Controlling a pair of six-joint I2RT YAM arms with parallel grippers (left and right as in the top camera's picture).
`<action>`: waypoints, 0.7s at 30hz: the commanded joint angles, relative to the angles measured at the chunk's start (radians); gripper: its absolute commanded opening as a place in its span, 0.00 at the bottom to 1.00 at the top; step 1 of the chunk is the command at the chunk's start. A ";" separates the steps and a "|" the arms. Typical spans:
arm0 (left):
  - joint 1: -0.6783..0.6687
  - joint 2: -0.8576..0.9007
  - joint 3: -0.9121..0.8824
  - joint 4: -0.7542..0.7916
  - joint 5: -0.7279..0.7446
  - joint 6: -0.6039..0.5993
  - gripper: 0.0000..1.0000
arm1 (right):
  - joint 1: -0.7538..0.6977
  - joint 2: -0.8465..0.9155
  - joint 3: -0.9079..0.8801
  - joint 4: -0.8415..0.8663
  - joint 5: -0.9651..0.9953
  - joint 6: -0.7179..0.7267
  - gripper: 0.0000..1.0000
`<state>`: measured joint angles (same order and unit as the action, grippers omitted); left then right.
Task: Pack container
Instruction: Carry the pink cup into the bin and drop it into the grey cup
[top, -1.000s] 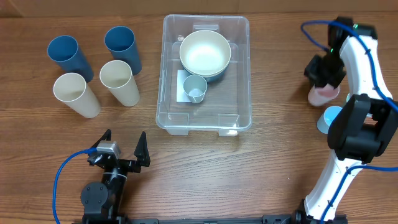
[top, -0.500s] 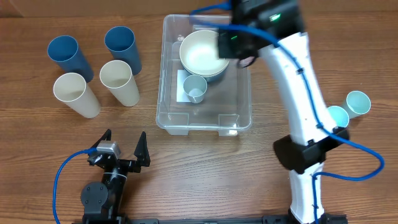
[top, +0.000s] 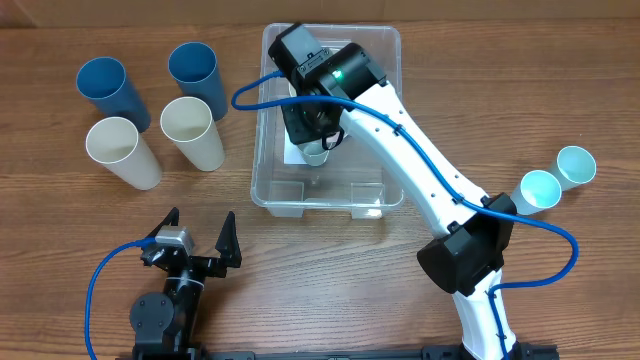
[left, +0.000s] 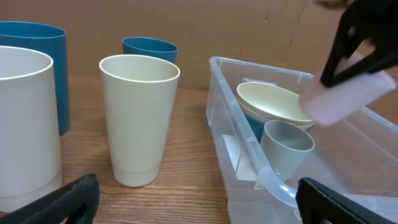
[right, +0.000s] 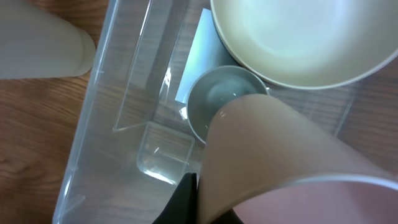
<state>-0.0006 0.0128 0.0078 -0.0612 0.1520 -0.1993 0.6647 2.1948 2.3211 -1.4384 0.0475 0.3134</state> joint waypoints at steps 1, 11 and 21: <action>-0.004 -0.008 -0.003 -0.002 -0.005 0.020 1.00 | 0.005 -0.021 -0.071 0.071 -0.041 -0.034 0.04; -0.004 -0.008 -0.003 -0.002 -0.005 0.020 1.00 | 0.005 -0.021 -0.110 0.122 -0.042 -0.054 0.80; -0.004 -0.008 -0.003 -0.002 -0.006 0.020 1.00 | -0.067 -0.022 0.056 -0.028 -0.042 -0.072 0.83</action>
<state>-0.0006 0.0128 0.0078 -0.0612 0.1524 -0.1993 0.6552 2.1948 2.2536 -1.4216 0.0025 0.2436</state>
